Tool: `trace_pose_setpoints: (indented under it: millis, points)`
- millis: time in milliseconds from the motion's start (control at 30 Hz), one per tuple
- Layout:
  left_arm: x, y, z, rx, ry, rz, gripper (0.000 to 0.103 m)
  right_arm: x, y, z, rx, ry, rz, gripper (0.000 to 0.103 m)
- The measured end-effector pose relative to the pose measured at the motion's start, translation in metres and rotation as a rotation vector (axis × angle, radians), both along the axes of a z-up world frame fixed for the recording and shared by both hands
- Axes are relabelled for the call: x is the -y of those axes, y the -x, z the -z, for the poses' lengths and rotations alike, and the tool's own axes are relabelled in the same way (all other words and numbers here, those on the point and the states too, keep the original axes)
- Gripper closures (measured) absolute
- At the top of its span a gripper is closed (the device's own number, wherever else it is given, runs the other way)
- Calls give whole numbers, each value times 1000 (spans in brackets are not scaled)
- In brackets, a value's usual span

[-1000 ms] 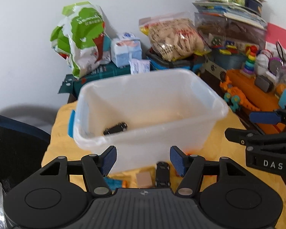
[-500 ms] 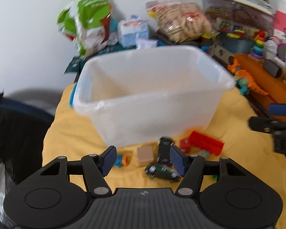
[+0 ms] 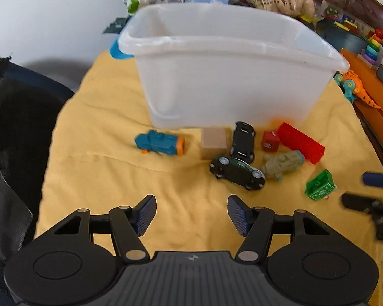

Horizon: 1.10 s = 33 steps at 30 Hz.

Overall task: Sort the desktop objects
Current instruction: 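Move both grippers back toward the remaining toys on the cloth, then grasp the green toy piece with the right gripper while the left grasps the green car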

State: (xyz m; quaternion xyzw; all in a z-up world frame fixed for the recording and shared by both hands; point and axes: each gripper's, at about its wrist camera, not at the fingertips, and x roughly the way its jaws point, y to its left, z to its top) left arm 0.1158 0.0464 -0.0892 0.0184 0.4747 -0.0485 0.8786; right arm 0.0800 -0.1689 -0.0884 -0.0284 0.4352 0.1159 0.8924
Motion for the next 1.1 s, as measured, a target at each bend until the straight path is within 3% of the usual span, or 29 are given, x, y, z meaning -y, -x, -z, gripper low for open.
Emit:
trace_pose_setpoints:
  millis: [233, 400, 433, 500, 833, 933, 967, 1100]
  points:
    - [19, -21, -2, -78, 78, -10, 37, -21, -19, 20, -7, 78, -99, 42]
    - [39, -36, 5, -108, 27, -39, 37, -20, -28, 27, -15, 60, -113, 45]
    - [43, -38, 7, -110, 24, -44, 37, -19, -27, 28, -16, 58, -124, 62]
    - [50, -42, 8, -110, 16, -66, 37, -18, -25, 30, -14, 54, -135, 70]
    - [69, -51, 19, -51, -118, -136, 39, -12, -18, 28, -10, 28, -124, 71]
    - [64, -51, 23, -64, -106, -130, 45, -13, -19, 26, -10, 27, -121, 71]
    - [62, -50, 24, -68, -103, -125, 51, -13, -19, 26, -10, 30, -120, 71]
    - [47, -41, 23, -57, -50, -76, 52, -15, -17, 24, -1, 35, -127, 71]
